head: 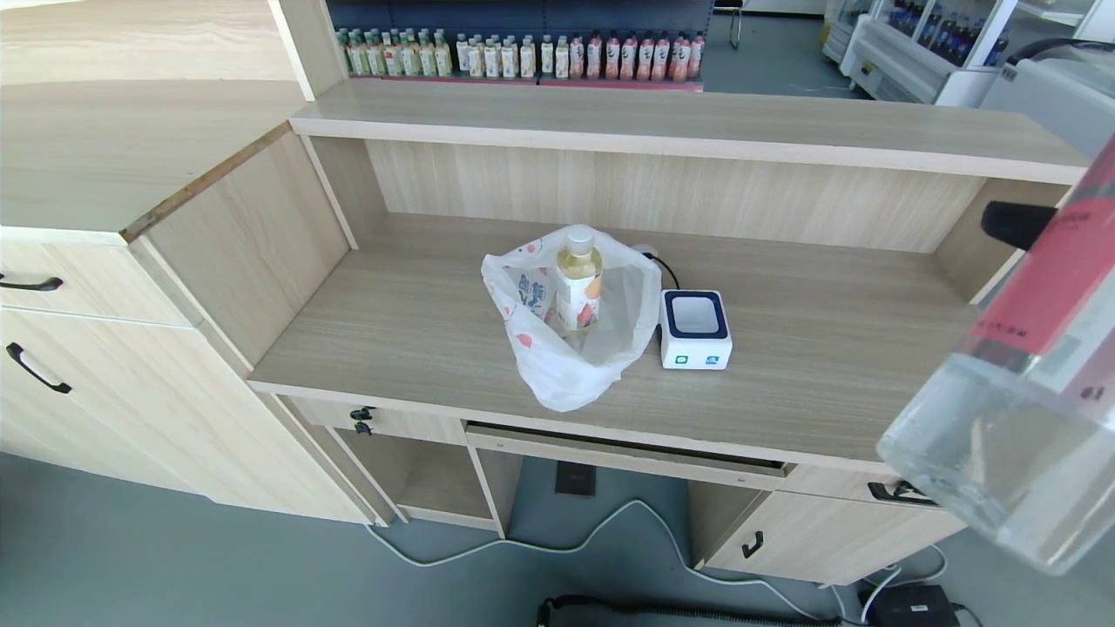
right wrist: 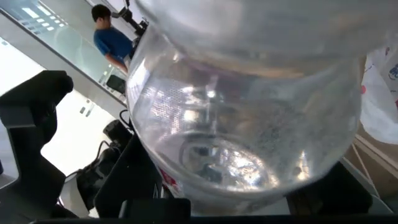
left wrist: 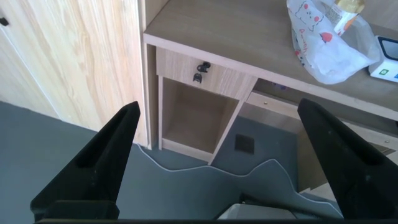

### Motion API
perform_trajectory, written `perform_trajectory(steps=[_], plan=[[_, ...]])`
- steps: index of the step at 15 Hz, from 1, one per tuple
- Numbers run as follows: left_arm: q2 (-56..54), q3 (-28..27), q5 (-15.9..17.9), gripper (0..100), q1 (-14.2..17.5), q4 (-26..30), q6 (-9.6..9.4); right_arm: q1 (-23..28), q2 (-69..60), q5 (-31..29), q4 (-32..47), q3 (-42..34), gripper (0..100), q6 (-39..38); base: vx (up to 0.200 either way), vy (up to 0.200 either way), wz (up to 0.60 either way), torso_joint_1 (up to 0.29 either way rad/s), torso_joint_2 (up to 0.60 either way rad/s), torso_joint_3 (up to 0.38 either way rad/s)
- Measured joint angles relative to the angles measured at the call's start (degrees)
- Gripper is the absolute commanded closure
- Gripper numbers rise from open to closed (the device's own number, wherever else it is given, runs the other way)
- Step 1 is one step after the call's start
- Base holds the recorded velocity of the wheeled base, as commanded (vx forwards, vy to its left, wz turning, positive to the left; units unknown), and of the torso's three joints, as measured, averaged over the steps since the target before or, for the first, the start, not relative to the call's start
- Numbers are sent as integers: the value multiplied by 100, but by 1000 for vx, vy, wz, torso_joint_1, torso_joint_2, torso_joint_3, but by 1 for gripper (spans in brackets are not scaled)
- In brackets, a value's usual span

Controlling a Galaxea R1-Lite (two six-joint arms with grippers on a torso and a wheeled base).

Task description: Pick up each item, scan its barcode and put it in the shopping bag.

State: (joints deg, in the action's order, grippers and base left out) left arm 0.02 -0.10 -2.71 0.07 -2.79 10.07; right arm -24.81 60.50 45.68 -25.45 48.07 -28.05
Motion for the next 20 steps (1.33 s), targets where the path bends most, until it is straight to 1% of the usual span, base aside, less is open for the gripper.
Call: perform_trajectory(steps=[6,9,20], plan=[[0,0,0,0,-5,0,2,-243,-72,753,11,-138,100,99,0,0,0,0,0,0],[0,0,2,0,0,1,2,-358,-30,785,11,-107,100,99,0,0,0,0,0,0],[0,0,0,0,0,0,2,-443,173,780,6,9,100,99,0,0,0,0,0,0]])
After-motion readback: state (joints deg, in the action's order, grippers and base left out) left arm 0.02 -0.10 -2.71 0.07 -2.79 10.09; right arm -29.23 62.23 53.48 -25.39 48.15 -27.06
